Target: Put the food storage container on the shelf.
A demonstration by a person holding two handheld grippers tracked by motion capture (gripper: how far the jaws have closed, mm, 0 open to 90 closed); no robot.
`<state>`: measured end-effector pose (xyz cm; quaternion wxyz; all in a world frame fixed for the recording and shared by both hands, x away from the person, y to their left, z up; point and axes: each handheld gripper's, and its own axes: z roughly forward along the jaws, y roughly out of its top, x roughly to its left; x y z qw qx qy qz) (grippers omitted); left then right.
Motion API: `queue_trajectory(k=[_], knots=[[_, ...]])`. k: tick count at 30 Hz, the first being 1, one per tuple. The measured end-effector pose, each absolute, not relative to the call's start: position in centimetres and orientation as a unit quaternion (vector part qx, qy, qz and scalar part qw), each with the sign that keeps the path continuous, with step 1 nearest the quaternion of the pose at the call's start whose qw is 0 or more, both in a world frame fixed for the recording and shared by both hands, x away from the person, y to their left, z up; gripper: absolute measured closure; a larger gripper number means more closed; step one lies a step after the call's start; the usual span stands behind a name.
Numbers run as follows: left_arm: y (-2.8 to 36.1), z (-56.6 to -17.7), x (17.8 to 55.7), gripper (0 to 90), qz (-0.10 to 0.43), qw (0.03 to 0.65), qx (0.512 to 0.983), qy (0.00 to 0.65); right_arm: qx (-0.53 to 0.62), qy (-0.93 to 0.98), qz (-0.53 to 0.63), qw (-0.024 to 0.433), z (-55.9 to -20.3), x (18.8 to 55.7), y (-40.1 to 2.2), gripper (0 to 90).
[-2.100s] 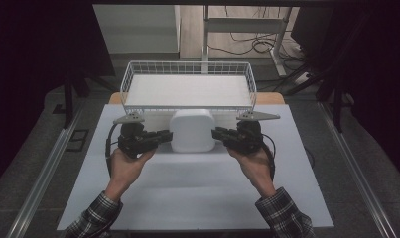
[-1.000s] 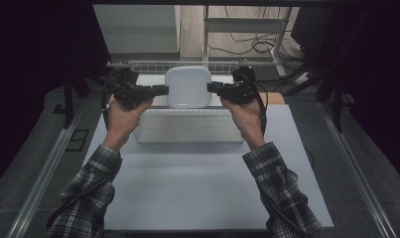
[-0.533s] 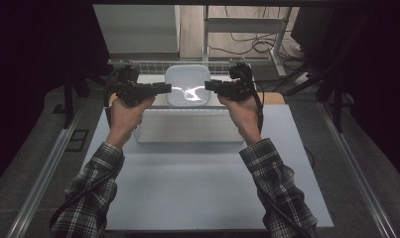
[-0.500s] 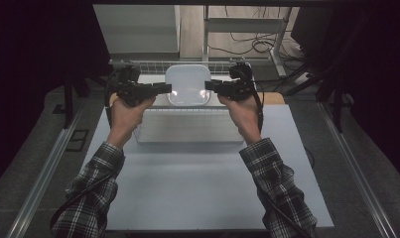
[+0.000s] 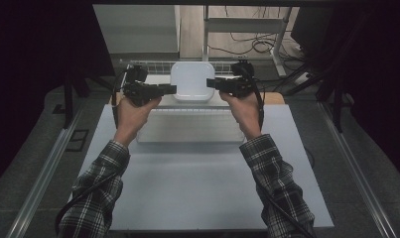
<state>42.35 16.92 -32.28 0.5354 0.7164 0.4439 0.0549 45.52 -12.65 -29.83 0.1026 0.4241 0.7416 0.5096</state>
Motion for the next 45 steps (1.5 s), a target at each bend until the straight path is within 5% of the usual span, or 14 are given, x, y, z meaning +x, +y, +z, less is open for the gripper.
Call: queue_trajectory(k=[14,25,27,33,39,45], knots=[[17.0,-32.0,44.2,56.6,0.043,0.531,0.712,0.457,0.43,0.746,0.494,0.124,-30.0,46.5,-11.9,53.5],[16.3,-31.6,45.6,52.5,0.095,0.516,0.713,0.465,0.446,0.732,0.491,0.152,-30.3,47.7,-11.9,46.1],[15.9,-31.5,45.1,46.7,0.138,0.504,0.721,0.455,0.438,0.734,0.49,0.169,-30.3,47.7,-11.9,42.5],[16.3,-31.6,44.6,26.0,0.128,0.525,0.722,0.432,0.421,0.735,0.508,0.159,-30.2,47.3,-12.2,24.9],[16.6,-32.3,43.8,15.5,0.106,0.54,0.733,0.399,0.392,0.744,0.516,0.162,-30.5,46.4,-12.0,7.2],[16.3,-32.9,42.8,8.8,0.103,0.531,0.754,0.374,0.375,0.755,0.511,0.169,-31.2,45.6,-11.8,3.2]])
